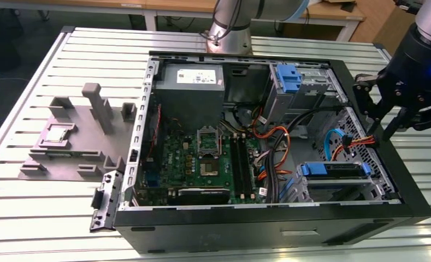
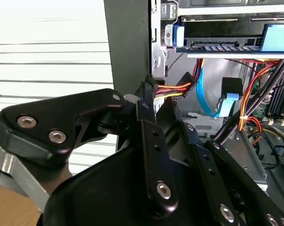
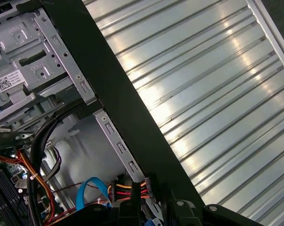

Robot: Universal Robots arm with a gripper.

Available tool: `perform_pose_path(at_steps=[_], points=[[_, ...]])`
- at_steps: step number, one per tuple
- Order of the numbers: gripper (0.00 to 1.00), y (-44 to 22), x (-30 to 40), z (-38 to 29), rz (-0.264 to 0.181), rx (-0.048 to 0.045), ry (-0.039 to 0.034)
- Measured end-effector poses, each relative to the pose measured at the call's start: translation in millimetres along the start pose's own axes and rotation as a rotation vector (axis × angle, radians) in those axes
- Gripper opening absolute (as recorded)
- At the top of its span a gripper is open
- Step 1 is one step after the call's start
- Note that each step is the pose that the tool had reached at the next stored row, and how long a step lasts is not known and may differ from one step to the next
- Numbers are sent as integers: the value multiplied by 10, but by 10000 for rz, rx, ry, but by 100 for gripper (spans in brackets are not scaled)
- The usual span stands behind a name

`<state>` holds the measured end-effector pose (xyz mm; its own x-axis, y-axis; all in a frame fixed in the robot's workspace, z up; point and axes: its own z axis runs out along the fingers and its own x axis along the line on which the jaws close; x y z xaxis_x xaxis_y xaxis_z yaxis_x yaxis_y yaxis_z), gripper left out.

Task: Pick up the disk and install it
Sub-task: 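Insert the first disk wire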

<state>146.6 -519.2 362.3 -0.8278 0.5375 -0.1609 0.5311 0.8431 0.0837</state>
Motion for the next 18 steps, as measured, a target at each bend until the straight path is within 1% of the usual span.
perform_pose_path(at_steps=[3, 7, 9, 12, 13, 14, 16, 18], points=[[31, 0, 1, 2, -13, 1, -2], [31, -3, 7, 22, -319, -17, 4], [31, -4, 8, 31, -473, -9, -7], [31, -5, 10, 43, -663, 39, -47], [31, -7, 13, 62, -921, 128, -113], [31, -8, 14, 66, -974, 153, -132], [31, -8, 15, 73, -1058, 177, -167], [31, -8, 17, 81, -1134, 187, -183]])
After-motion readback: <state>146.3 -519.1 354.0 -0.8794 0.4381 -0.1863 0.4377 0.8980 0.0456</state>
